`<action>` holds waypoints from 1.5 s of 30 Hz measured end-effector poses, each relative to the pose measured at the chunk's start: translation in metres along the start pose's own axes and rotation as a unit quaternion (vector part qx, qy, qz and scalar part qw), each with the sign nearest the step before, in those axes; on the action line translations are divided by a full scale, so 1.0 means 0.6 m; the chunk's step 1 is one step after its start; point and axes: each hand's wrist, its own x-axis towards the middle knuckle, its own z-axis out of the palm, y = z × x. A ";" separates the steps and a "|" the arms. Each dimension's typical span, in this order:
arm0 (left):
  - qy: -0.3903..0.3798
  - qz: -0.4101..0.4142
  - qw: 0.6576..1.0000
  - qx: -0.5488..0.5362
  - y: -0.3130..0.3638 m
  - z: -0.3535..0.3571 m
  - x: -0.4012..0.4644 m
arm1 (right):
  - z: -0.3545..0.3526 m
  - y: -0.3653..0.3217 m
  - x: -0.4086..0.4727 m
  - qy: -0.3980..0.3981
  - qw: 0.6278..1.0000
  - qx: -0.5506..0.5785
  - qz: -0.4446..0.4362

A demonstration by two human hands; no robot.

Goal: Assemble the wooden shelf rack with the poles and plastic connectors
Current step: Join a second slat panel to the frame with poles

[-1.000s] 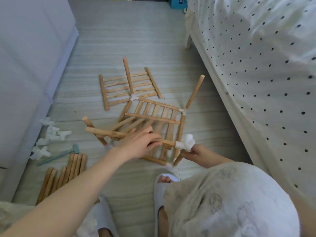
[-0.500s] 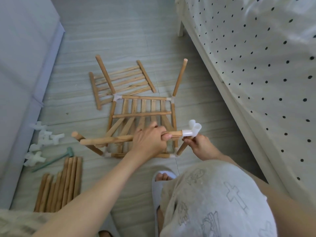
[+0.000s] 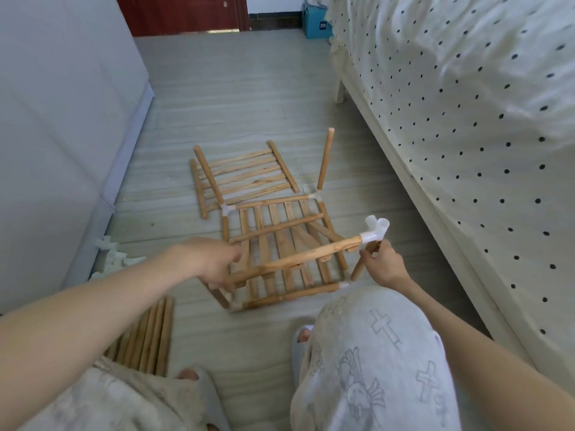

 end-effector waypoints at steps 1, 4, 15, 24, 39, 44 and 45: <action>-0.047 -0.006 0.999 0.002 -0.008 0.001 -0.005 | -0.001 -0.004 -0.005 -0.003 1.000 -0.028 0.009; -0.082 0.003 0.997 0.004 -0.025 0.001 -0.013 | -0.011 -0.023 -0.033 0.006 0.979 -0.202 -0.029; 0.054 0.058 0.968 -0.237 -0.080 0.079 -0.025 | 0.047 -0.153 -0.071 -0.065 0.794 -0.379 -0.471; 0.337 -0.011 0.857 -0.390 -0.030 0.204 -0.017 | 0.127 -0.175 -0.055 -0.161 0.796 -0.358 -0.460; 0.379 -0.037 0.786 -0.487 -0.010 0.178 -0.019 | 0.136 -0.187 -0.051 -0.098 0.833 -0.295 -0.458; 0.315 -0.028 0.756 -0.574 -0.022 0.172 -0.019 | 0.134 -0.187 -0.055 -0.106 0.836 -0.296 -0.450; 0.306 -0.020 0.755 -0.580 -0.026 0.172 -0.020 | 0.133 -0.187 -0.055 -0.108 0.836 -0.300 -0.447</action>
